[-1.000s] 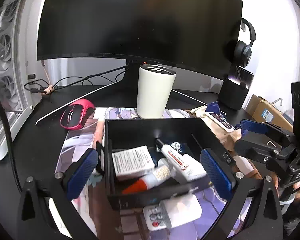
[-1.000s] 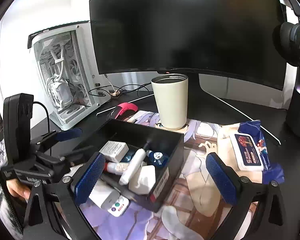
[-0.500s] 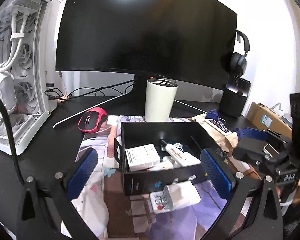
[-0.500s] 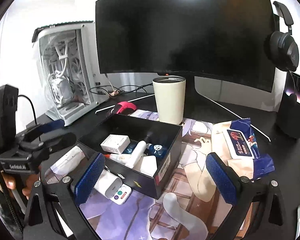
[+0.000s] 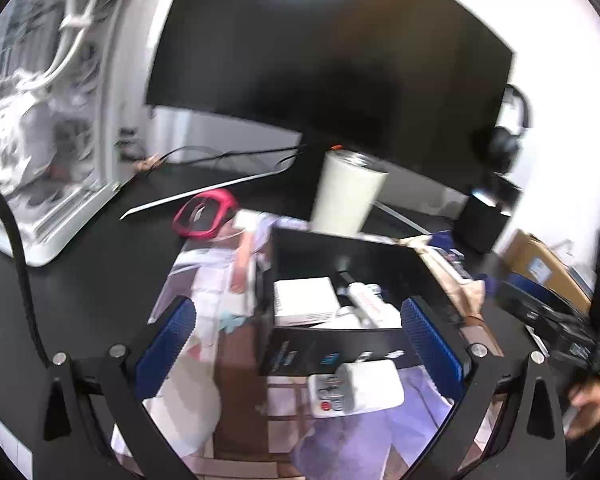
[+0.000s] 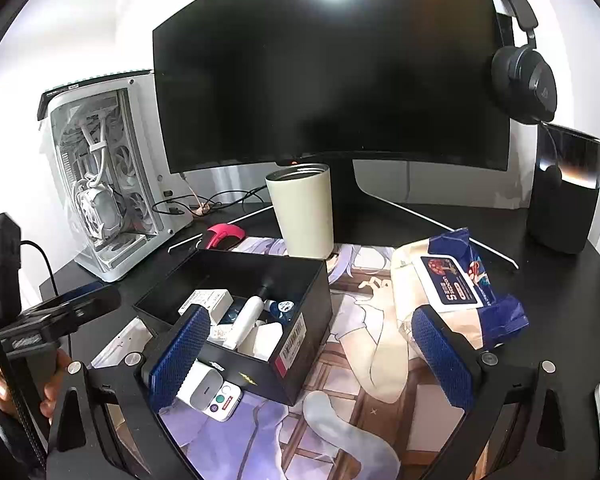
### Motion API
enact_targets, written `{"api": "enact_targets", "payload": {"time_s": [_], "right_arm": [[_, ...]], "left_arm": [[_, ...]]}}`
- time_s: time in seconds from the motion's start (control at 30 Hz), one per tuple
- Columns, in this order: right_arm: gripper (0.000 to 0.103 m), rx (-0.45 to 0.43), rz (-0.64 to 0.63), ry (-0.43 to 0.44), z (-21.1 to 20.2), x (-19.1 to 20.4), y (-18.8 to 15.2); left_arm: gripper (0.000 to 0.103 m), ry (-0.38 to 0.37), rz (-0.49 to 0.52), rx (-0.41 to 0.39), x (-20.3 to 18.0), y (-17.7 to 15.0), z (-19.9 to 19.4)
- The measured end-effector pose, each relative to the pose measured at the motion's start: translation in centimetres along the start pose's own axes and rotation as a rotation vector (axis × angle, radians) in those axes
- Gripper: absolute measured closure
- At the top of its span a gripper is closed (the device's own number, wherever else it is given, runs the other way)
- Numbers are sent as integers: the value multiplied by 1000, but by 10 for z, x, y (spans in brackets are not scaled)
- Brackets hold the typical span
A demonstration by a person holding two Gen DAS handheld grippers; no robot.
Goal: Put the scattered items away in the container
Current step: 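Withdraw both grippers and move the right gripper toward the white charger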
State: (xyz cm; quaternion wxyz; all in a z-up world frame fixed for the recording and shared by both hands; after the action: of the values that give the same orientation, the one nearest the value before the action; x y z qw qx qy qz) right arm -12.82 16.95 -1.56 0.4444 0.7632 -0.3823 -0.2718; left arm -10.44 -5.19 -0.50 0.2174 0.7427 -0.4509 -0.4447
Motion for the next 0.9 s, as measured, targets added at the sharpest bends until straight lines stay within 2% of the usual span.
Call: {"api": "enact_targets", "payload": {"time_s": [0.07,0.17,0.27,0.33,0.4,0.47,0.6,0.7,0.83,0.9], "right_arm": [[0,-11,-3,1,-3,0,1],[0,-33,3,27,-6,2,2],[0,-49,48,70,-5,3,1],[0,-26,89,110,-1,5,-2],[1,5,113,149,4,9,-5],[1,21,105,157,7,14,-7],[1,29,104,184,7,20,-8],[1,46,101,205,8,25,-9],[1,45,37,180,5,34,-8],[1,45,26,182,5,38,-8]], "left_arm": [[0,4,-18,3,4,0,1],[0,-40,-6,-4,2,-2,-3],[0,-11,46,-95,-4,-1,-15],[0,-1,79,-147,-9,0,-20],[0,-21,92,-211,-13,0,-30],[0,-45,95,-234,-17,0,-36],[0,38,148,-172,-26,0,-31],[0,51,170,-108,-28,-4,-24],[0,96,195,-167,-27,-3,-24],[0,92,195,-124,-26,-5,-19]]}}
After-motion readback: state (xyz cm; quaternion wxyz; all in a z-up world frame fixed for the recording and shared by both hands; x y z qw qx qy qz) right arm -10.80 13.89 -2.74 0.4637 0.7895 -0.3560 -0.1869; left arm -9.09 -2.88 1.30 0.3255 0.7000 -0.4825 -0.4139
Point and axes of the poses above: each gripper's, at about its wrist camera, not at the fingertips, and z roughly the way its jaws point, x to its left, y to its top, the point moved 6 cm from there along z, roughly the way its jaws point, and after that the axes turned 14 degrees about -z, right-handed, at the moved point
